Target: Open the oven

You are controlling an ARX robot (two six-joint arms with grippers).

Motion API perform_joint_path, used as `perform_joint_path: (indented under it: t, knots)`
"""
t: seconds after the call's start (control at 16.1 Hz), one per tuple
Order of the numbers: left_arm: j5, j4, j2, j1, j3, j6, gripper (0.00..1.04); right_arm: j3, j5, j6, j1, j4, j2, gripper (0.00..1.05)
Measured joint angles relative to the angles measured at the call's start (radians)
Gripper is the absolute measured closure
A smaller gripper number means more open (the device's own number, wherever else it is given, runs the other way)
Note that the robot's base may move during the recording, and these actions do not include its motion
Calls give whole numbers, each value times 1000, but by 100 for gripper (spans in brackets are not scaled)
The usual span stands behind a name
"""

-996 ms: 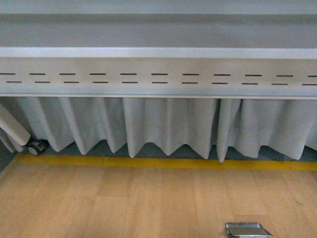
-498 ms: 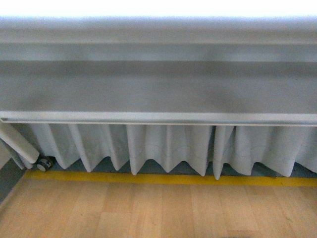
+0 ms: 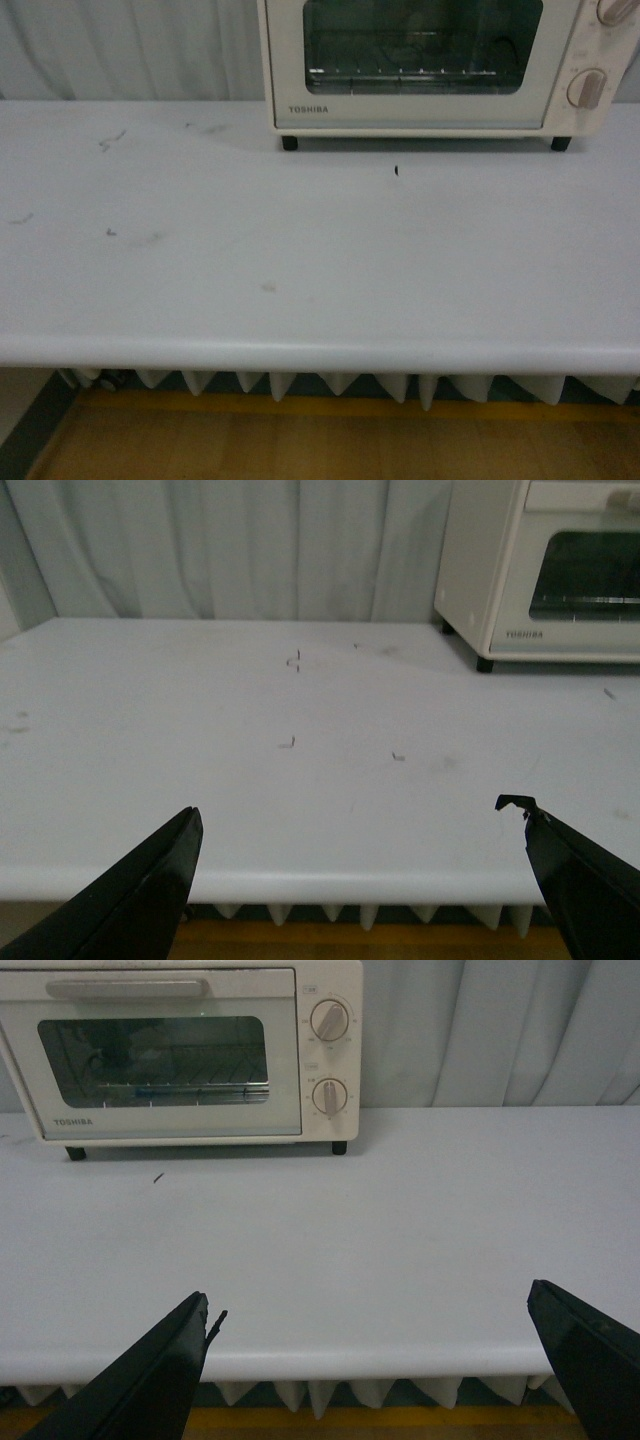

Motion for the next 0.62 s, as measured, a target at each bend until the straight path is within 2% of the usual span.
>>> perform_joint_path:
  t: [0.62]
  knots:
    - [0,3,0,0,0,0,7,0,0,0,0,4,0,6]
